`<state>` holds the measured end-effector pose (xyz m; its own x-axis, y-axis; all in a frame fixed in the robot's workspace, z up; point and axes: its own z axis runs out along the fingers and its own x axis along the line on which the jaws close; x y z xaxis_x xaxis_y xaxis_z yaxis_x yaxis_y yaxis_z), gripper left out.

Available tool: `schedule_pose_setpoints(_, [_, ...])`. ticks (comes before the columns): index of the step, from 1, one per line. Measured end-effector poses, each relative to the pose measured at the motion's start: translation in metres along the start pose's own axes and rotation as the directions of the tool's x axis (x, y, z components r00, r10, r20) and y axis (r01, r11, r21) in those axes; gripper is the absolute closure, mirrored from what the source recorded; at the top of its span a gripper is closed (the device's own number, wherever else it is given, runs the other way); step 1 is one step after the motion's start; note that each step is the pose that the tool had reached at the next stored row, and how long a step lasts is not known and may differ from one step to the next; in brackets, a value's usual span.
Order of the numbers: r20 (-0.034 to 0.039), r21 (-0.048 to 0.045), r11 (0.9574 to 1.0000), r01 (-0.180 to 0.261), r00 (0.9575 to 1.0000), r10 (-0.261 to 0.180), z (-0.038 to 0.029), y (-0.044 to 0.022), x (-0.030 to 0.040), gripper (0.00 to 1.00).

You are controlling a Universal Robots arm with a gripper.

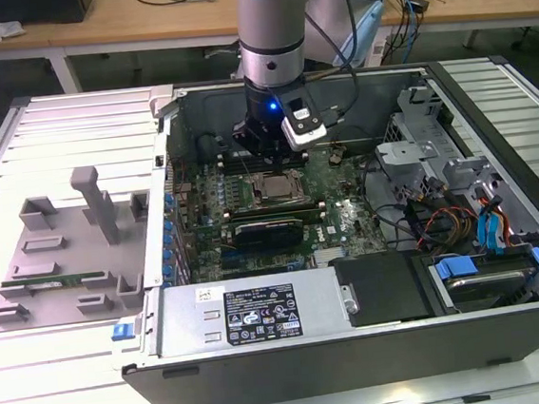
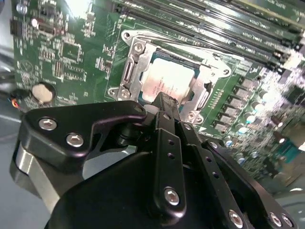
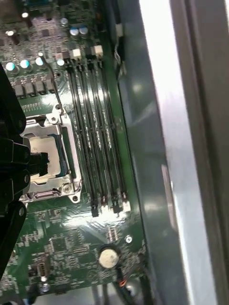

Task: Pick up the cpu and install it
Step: 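Close the cpu cover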

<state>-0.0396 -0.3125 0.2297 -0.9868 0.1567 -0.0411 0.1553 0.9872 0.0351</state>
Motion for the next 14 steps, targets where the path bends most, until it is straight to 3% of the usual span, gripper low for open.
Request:
schedule_pose_setpoints(1, [-0.0012, -0.0013, 0.9994, 0.033, 0.9994, -0.033, 0.0002, 0.0001, 0.0, 0.89])
schedule_pose_setpoints(2, [-0.0012, -0.0018, 0.9993, 0.037, 0.9993, -0.037, 0.0003, 0.0001, 0.0, 0.89])
schedule_pose_setpoints(14, [-0.0013, -0.0019, 0.9992, 0.041, 0.9992, -0.041, 0.0002, -0.0003, 0.0018, 0.89])
